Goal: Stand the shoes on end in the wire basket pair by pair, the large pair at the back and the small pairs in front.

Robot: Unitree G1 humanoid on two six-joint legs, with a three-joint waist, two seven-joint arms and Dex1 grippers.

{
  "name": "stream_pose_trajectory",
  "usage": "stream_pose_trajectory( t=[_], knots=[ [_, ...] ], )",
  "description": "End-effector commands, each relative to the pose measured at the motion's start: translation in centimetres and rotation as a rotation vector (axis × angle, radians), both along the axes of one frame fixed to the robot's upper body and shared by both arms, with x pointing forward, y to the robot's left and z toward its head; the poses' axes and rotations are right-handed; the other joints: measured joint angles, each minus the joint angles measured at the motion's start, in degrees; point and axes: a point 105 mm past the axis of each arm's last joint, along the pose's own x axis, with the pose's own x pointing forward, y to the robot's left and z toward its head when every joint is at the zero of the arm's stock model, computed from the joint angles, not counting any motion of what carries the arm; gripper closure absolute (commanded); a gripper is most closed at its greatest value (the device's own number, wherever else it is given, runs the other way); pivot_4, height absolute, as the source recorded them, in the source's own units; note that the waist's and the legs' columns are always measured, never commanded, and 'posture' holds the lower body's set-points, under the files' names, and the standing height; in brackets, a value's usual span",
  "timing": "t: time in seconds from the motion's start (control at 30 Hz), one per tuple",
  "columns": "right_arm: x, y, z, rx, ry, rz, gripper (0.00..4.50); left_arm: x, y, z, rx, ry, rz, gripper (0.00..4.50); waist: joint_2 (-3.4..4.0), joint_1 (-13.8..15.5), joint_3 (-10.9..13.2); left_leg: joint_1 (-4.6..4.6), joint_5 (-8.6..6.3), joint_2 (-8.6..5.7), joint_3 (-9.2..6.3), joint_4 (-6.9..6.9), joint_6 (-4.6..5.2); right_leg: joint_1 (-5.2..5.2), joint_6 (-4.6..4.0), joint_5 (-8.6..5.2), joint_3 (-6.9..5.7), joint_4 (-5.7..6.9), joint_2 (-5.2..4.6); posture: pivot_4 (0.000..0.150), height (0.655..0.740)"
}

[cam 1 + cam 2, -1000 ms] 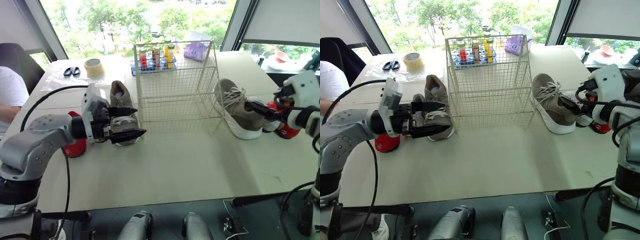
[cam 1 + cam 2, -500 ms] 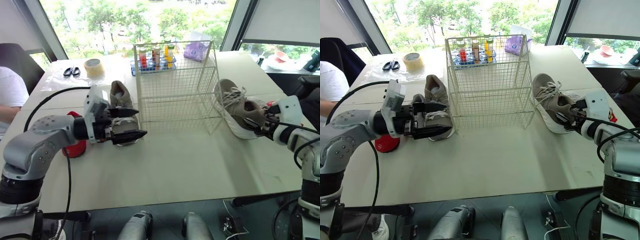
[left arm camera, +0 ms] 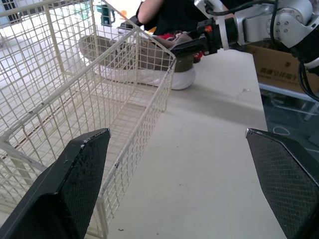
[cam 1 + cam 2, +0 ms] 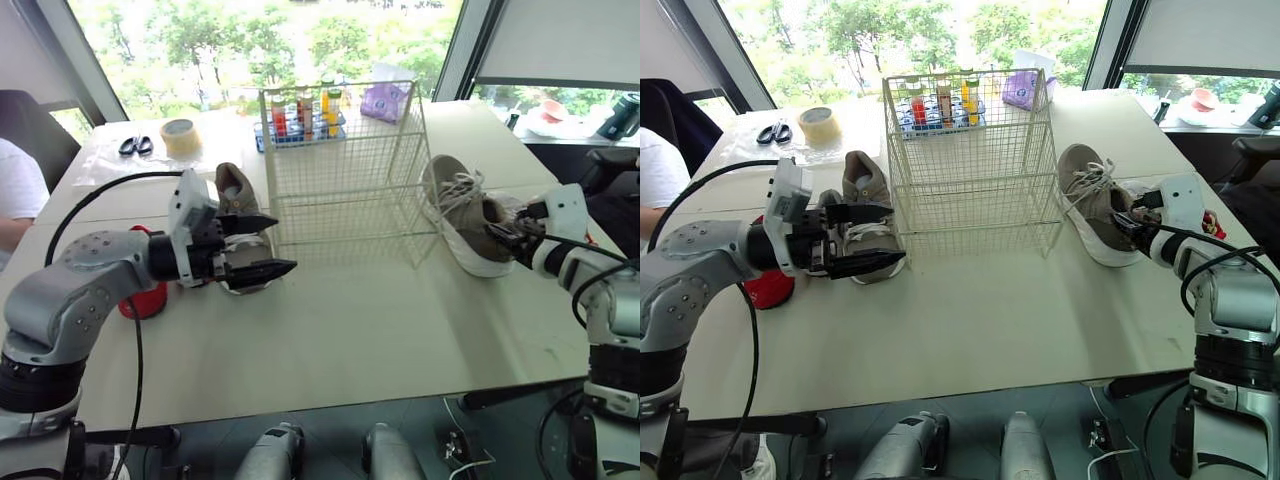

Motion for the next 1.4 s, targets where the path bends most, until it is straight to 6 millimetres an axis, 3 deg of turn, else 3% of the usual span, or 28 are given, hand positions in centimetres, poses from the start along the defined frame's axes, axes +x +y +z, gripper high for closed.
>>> stream_pose_trajectory(
  t=[0.03, 0.1, 0.17, 0.4, 0.53, 0.67, 0.77, 0.83, 0.9, 1.0, 1.13, 1.4],
  knots=[
    [-0.1, 0.5, 0.2, 0.003, 0.001, 0.025, 3.86, -0.3, 0.0, 0.7, -0.006, -0.034, -0.003, 0.00, 0.00, 0.0, 0.0, 0.00, 0.00, 0.00, 0.00, 0.00, 0.00, 0.00, 0.00, 0.00, 0.00, 0.00, 0.00, 0.150, 0.7400],
    [-0.4, 0.9, 0.4, 0.002, -0.010, 0.039, 4.30, -0.3, 0.1, 0.8, -0.010, -0.036, -0.004, 0.00, 0.00, 0.0, 0.0, 0.00, 0.00, 0.00, 0.00, 0.00, 0.00, 0.00, 0.00, 0.00, 0.00, -0.01, -0.01, 0.150, 0.7400],
    [-0.4, 1.1, 1.6, 0.002, -0.057, 0.035, 4.30, -0.2, 0.1, 1.0, -0.019, -0.038, -0.008, 0.00, 0.00, 0.1, 0.0, 0.00, 0.00, 0.00, 0.00, 0.00, 0.00, 0.00, 0.00, 0.00, 0.00, -0.01, 0.00, 0.150, 0.7400],
    [-0.9, 0.1, 11.6, 0.021, -0.403, -0.060, 4.30, 0.6, 0.3, 2.6, -0.082, -0.050, -0.013, 0.00, 0.21, 0.1, 0.1, -0.05, 0.01, -0.03, 0.05, 0.01, 0.00, -0.10, 0.00, 0.00, 0.04, 0.04, -0.03, 0.150, 0.7400],
    [-2.4, -0.1, 17.4, 0.013, -0.568, -0.065, 4.30, 1.5, 0.4, 4.7, -0.175, -0.056, -0.010, 0.00, 0.20, 0.2, 0.1, -0.07, 0.01, -0.02, 0.05, -0.06, 0.00, -0.17, 0.00, 0.00, 0.03, 0.04, -0.02, 0.150, 0.7400],
    [-4.8, 3.0, 21.7, -0.037, -0.690, 0.135, 4.30, 2.2, 1.0, 6.7, -0.252, -0.016, -0.022, 0.00, 0.17, 0.1, 0.1, -0.10, 0.00, -0.02, 0.05, 0.00, 0.02, -0.14, 0.01, 0.00, 0.01, 0.02, -0.03, 0.150, 0.7400],
    [-6.0, 5.3, 22.6, -0.094, -0.713, 0.272, 4.30, 2.5, 1.4, 7.3, -0.272, 0.007, -0.026, 0.00, 0.18, -0.3, 0.1, -0.08, -0.01, 0.00, 0.07, -0.02, 0.02, -0.13, 0.01, 0.00, 0.02, 0.03, -0.01, 0.150, 0.7400],
    [-7.3, 8.3, 22.9, -0.225, -0.727, 0.449, 4.30, 2.9, 2.0, 8.4, -0.304, 0.033, -0.041, 0.00, 0.20, -0.3, 0.1, -0.07, -0.01, 0.00, 0.08, 0.00, 0.03, -0.14, 0.01, 0.00, 0.02, 0.05, 0.00, 0.150, 0.7400],
    [-8.3, 11.5, 22.0, -0.383, -0.706, 0.639, 4.30, 3.3, 2.6, 9.8, -0.324, 0.049, -0.063, 0.00, 0.19, -0.4, 0.1, -0.09, 0.00, 0.01, 0.11, 0.00, 0.03, -0.21, 0.01, 0.00, 0.02, 0.10, 0.01, 0.150, 0.7400],
    [-8.8, 14.4, 20.3, -0.611, -0.721, 0.828, 4.30, 4.4, 3.6, 11.3, -0.336, 0.068, -0.053, 0.00, 0.15, -0.5, 0.1, -0.09, -0.01, 0.03, 0.15, 0.01, 0.04, -0.24, 0.02, 0.00, 0.00, 0.10, 0.03, 0.150, 0.7400],
    [-8.3, 15.7, 19.3, -0.747, -0.766, 0.917, 4.30, 5.4, 4.4, 11.5, -0.330, 0.086, -0.024, 0.00, 0.14, -0.1, 0.1, -0.08, -0.05, -0.02, 0.27, 0.15, 0.10, -0.20, 0.05, 0.01, -0.01, 0.12, -0.05, 0.150, 0.7400],
    [-8.7, 16.8, 19.3, -0.771, -0.823, 1.009, 4.30, 6.0, 4.9, 10.8, -0.289, 0.083, 0.012, 0.00, -0.05, -0.2, 0.3, -0.13, -0.06, 0.01, 0.21, 0.29, 0.11, -0.22, 0.05, 0.01, -0.06, 0.18, -0.03, 0.150, 0.7400]
  ],
)
